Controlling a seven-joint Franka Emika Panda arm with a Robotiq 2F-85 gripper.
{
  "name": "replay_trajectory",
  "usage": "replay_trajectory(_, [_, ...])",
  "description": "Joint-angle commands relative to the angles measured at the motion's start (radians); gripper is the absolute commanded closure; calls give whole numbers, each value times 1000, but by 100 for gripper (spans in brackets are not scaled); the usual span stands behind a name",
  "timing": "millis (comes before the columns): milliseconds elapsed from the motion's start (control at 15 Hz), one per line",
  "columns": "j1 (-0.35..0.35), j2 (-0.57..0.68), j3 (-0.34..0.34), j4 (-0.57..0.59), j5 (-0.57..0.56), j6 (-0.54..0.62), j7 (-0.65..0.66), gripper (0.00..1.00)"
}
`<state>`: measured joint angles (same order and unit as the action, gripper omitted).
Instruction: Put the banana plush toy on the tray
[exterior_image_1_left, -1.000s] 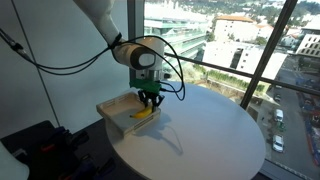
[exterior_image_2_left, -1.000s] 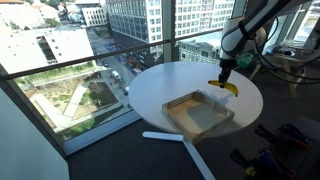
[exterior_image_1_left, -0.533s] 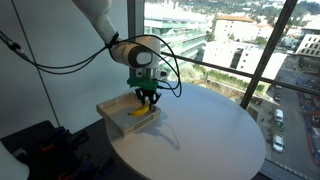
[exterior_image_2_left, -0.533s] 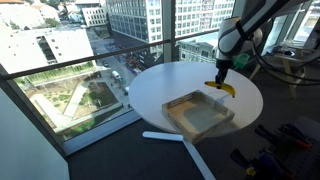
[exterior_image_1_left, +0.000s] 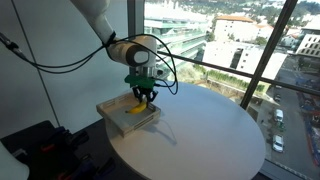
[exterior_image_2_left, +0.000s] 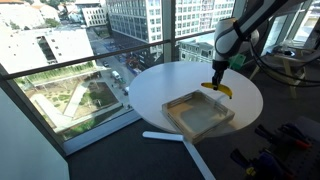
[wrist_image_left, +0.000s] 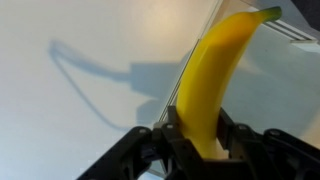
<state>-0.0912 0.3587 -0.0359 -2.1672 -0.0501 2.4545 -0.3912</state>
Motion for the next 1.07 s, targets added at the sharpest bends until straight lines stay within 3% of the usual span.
replay_trajectory(0, [-12,0,13,2,-7,-3,5,60])
replay_trajectory(467, [-12,0,13,2,-7,-3,5,60])
replay_trajectory(533, [-12,-1,9,1,-5,1,19,85])
replay_trajectory(1000, [-3,-4,18,3,24,4,96,85])
